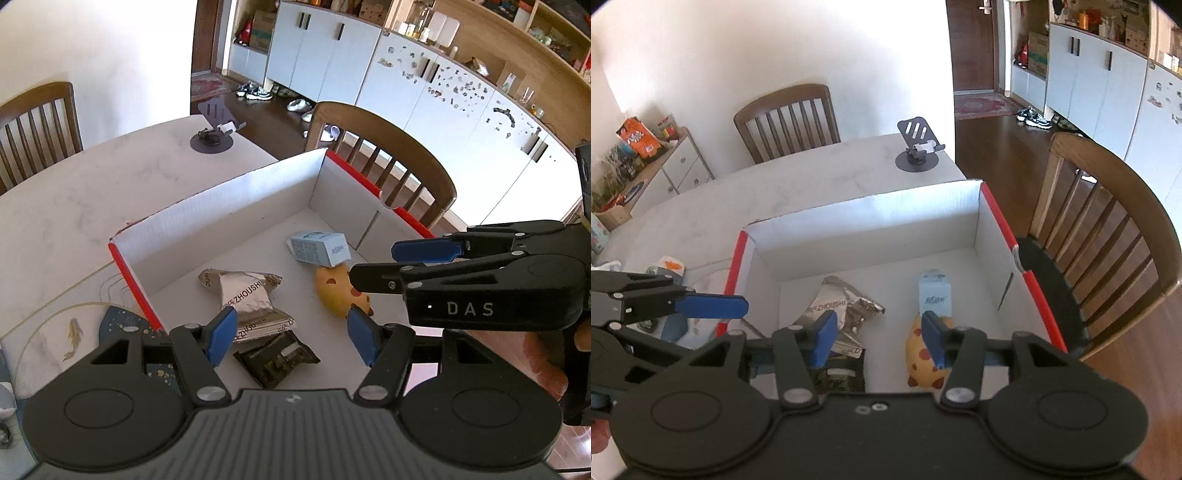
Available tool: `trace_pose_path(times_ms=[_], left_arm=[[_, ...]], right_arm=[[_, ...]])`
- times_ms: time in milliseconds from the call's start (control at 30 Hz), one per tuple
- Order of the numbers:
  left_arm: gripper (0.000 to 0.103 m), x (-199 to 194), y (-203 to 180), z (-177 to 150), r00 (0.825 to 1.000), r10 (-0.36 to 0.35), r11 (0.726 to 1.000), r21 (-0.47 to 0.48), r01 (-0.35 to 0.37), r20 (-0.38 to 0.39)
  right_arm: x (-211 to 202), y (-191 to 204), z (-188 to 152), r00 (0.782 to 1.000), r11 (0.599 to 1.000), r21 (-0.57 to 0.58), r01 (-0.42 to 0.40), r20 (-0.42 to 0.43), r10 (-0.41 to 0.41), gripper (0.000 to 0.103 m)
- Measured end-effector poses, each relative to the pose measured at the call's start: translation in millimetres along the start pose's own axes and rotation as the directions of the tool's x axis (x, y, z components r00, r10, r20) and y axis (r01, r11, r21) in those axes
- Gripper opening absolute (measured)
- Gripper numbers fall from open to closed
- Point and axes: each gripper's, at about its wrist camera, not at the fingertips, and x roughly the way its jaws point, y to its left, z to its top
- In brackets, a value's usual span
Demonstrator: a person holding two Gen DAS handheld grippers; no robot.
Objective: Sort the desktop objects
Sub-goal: 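Open both tools to drop the silver bag and milk carton into the box, then withdraw both tools from the box back toward the table pile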
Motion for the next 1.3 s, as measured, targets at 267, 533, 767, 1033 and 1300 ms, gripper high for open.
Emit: trace_pose_path(times_ms=[267,533,767,1033,1300], left_arm=[[0.065,-23,6,-16,0.999,-0.004,1.000,-0.007,0.004,0.045],[0.071,-42,20,-33,0.998,-0.002,1.000,-0.002,0.002,0.063],[0.084,-60,35,-49,0.997,-0.021,1.000,0.004,0.020,0.079],[0.085,-89,69,-70,0.994,-0.012,0.999,-0.034,0.016,0.112],[0.091,-123,117,-99,0.987,0.052,0.995,-0.092,-0.039,0.153]], right_arm=[[-23,10,-12,0.998,1.000,0.029,0.010,0.054,-0.011,0.064],[-33,26,-21,0.997,0.998,0.057,0.023,0.073,-0.027,0.066],[-40,49,-30,0.995,0.998,0.058,0.016,0.093,-0.021,0.074],[-45,88,-41,0.991,0.998,0.054,0.014,0.134,-0.021,0.076],[-38,134,-58,0.992,0.999,0.034,-0.035,0.122,0.030,0.076]])
